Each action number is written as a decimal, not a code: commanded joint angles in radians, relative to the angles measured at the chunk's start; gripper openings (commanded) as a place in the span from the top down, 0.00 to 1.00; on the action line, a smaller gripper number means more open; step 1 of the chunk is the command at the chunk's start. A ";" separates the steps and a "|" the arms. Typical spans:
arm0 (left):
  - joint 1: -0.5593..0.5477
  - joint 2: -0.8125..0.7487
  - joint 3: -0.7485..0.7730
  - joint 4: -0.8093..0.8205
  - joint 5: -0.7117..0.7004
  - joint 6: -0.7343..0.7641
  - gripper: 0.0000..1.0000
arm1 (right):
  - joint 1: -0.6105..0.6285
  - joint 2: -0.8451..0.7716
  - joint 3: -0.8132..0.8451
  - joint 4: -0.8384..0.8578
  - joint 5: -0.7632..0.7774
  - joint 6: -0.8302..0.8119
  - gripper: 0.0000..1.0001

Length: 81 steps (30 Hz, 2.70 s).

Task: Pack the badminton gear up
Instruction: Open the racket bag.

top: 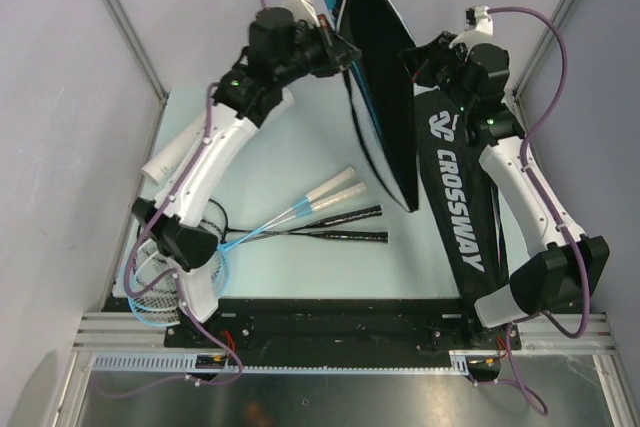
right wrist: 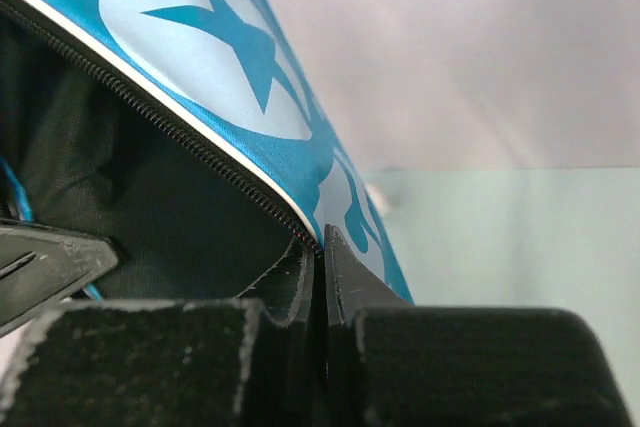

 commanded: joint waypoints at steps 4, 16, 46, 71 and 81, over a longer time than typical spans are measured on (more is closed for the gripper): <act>0.161 -0.131 0.064 -0.120 0.093 0.204 0.99 | 0.088 0.018 -0.192 0.442 -0.026 0.647 1.00; 0.213 -0.086 0.129 -0.293 0.106 0.410 1.00 | 0.300 0.204 -0.237 0.649 0.082 0.707 1.00; 0.051 -0.223 -0.193 -0.297 -0.355 0.344 0.63 | 0.466 0.164 0.087 0.147 0.217 -0.052 1.00; 0.186 -0.502 -0.399 -0.545 -0.709 0.200 1.00 | 0.333 -0.101 -0.215 -0.013 -0.346 -0.515 0.12; 0.247 -0.652 -0.448 -0.619 -0.838 0.177 1.00 | 0.429 0.035 -0.415 0.157 -0.215 -0.810 0.23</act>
